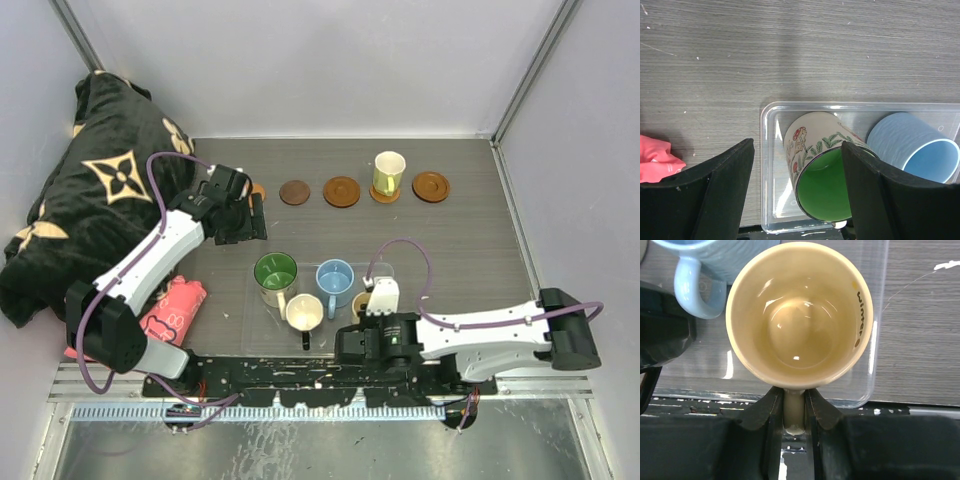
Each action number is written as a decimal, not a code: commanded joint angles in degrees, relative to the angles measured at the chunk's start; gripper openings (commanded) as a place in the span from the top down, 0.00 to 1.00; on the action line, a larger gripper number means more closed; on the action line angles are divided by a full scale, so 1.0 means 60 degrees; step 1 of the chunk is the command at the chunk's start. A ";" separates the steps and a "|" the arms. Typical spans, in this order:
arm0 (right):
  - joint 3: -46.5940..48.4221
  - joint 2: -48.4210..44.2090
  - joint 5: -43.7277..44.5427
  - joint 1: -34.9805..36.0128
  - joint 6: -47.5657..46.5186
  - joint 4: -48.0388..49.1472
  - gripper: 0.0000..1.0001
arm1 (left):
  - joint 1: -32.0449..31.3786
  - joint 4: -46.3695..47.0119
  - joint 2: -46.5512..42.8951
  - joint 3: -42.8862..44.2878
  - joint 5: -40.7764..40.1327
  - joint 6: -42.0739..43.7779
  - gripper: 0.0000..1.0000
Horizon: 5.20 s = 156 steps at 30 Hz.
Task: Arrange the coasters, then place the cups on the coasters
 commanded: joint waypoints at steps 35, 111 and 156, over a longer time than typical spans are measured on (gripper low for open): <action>0.4202 0.0462 0.1204 -0.6019 -0.9260 0.4008 0.99 | 0.0086 0.0227 -0.0350 0.0268 -0.0170 -0.0110 0.26; 1.1048 1.0162 -0.1840 -0.7421 -1.0457 0.9059 0.99 | 0.1515 0.0286 -0.0649 -0.0327 -0.0332 -0.0423 0.21; 1.0155 1.0257 -0.1482 -0.7234 -1.0453 0.9449 0.99 | 0.1518 0.0257 -0.0749 -0.0375 -0.0303 -0.0416 0.21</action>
